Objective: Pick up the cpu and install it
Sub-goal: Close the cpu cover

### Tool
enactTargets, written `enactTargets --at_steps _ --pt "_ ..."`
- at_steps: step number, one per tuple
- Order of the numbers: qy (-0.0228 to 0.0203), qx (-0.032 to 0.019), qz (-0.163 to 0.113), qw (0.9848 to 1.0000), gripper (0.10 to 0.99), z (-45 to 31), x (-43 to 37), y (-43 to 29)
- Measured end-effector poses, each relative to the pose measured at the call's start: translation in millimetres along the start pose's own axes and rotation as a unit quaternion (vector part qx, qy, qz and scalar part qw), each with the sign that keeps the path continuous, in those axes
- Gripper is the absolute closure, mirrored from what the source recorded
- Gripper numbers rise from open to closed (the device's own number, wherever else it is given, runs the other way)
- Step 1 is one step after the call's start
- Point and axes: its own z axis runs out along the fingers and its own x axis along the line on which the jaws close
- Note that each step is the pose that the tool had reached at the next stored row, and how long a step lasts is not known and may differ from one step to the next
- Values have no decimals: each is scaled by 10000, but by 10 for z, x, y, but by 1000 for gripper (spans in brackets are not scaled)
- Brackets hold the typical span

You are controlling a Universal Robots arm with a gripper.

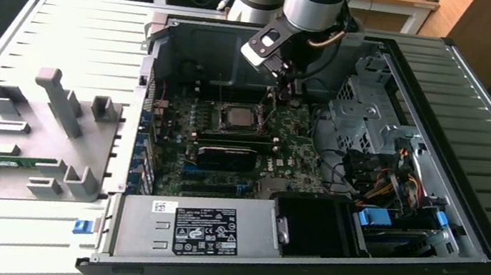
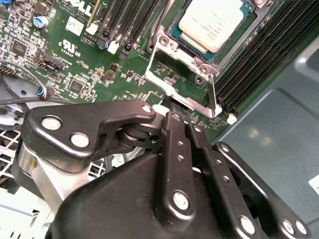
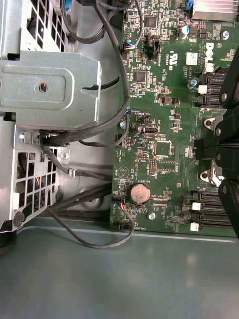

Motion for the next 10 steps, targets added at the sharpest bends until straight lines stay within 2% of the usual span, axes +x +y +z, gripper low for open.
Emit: enactTargets --at_steps 10 --pt "0 0 0 10000 965 8 2 -49"
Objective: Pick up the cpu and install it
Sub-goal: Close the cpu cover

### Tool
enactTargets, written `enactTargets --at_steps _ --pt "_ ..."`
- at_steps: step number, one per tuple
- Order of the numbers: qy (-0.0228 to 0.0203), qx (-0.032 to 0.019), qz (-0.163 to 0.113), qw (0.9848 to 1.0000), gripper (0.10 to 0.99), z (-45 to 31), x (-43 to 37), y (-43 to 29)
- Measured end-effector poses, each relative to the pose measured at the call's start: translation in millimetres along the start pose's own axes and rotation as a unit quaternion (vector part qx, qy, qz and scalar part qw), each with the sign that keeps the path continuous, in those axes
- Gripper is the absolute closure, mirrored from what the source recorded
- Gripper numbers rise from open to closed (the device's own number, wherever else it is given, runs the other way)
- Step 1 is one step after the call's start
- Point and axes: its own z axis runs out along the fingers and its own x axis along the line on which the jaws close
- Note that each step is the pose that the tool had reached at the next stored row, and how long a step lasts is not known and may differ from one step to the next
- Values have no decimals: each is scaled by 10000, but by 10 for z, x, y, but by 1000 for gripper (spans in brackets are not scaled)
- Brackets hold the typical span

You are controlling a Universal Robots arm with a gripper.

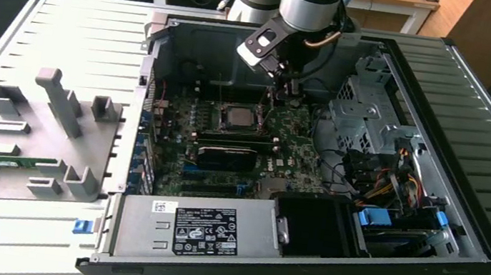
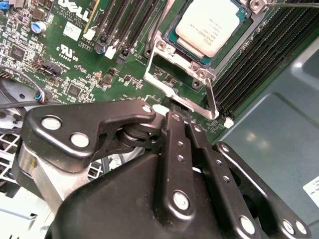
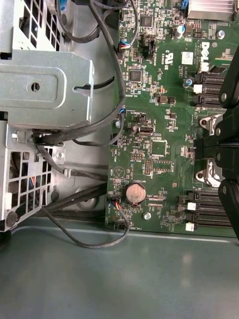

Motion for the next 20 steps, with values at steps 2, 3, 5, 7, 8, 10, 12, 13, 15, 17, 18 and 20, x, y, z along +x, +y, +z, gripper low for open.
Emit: enactTargets --at_steps 2,3,5,7,8,10,12,13,15,17,18,20 --pt "0 0 0 10000 965 0 0 -7" --pt "1 0 0 10000 965 0 1 -10" --pt "0 0 0 10000 965 0 1 -17" --pt "0 0 0 10000 965 0 1 -24" --pt "0 0 0 10000 965 0 1 -27" --pt "0 0 0 10000 965 0 2 -33" --pt "0 0 0 10000 965 0 2 -39" --pt "0 0 0 10000 965 1 2 -42" --pt "0 0 0 10000 965 0 2 -47" --pt "0 0 0 10000 965 1 3 -51" --pt "0 0 0 10000 965 1 3 -53" --pt "0 0 0 10000 965 1 3 -58"
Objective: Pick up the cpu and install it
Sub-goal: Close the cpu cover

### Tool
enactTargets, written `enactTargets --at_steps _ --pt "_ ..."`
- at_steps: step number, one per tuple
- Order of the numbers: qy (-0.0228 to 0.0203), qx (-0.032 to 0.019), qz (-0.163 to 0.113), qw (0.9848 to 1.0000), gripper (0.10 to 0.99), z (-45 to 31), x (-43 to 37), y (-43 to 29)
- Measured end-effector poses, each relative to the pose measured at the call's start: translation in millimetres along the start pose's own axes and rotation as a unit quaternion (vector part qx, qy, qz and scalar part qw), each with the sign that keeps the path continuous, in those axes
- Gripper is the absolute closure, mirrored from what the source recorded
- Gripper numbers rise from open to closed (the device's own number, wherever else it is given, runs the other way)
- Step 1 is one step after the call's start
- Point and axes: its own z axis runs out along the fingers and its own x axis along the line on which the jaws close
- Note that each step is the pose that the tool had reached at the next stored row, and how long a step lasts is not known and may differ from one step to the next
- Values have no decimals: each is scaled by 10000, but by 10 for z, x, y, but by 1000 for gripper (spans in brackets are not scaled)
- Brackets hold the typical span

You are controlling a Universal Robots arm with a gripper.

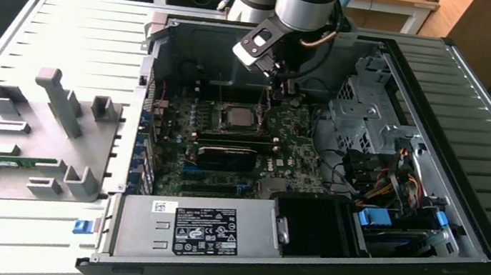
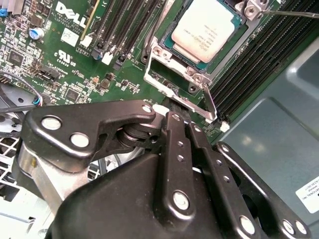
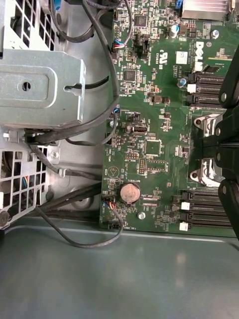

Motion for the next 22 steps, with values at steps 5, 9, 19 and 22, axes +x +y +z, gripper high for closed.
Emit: enactTargets --at_steps 5,9,19,22 --pt "0 0 0 10000 965 1 1 -11" --pt "0 0 0 10000 965 11 2 -36" --pt "0 0 0 10000 965 28 2 -52" --pt "0 0 0 10000 965 34 3 -66"
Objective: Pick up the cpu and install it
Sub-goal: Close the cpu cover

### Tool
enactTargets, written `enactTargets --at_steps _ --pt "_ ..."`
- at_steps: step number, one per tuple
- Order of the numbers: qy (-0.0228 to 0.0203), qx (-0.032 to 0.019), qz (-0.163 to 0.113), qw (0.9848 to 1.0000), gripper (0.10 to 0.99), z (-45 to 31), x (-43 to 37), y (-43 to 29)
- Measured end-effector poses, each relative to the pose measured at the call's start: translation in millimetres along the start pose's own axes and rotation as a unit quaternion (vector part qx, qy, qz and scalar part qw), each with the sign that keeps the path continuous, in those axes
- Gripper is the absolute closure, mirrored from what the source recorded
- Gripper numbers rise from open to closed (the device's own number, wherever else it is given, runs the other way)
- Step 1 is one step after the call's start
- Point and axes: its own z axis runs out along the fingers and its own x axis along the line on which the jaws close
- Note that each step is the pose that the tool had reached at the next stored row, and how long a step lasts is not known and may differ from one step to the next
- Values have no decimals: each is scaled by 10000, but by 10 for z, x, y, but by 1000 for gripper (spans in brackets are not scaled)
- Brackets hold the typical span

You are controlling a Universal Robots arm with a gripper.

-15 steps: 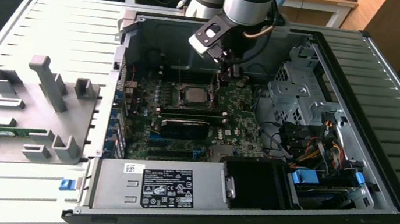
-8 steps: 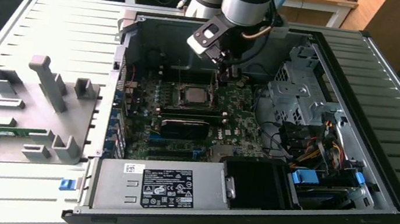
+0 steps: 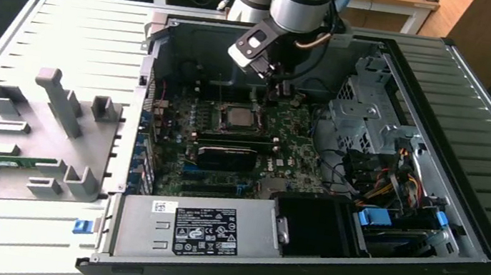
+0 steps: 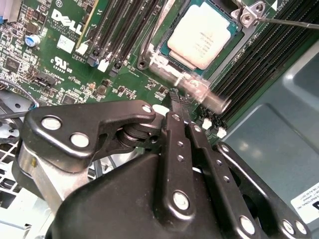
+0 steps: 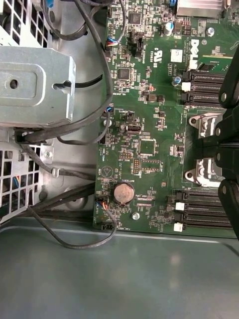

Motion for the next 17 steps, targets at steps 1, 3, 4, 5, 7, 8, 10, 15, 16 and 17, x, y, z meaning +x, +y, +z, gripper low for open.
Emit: enactTargets --at_steps 1,3,4,5,7,8,10,15,16,17 --pt "0 0 0 10000 965 2 0 -6" --pt "1 0 0 10000 965 8 1 -17" --pt "1 0 0 10000 965 13 1 -23" --pt "0 0 0 10000 965 19 1 -31" --pt "0 2 0 10000 965 33 2 -48" --pt "0 2 0 10000 965 43 2 -59" --pt "0 3 0 10000 965 61 3 -86" --pt "0 3 -1 10000 965 82 7 -181" --pt "0 3 0 10000 965 83 9 -207" --pt "1 2 0 10000 965 84 11 -234"
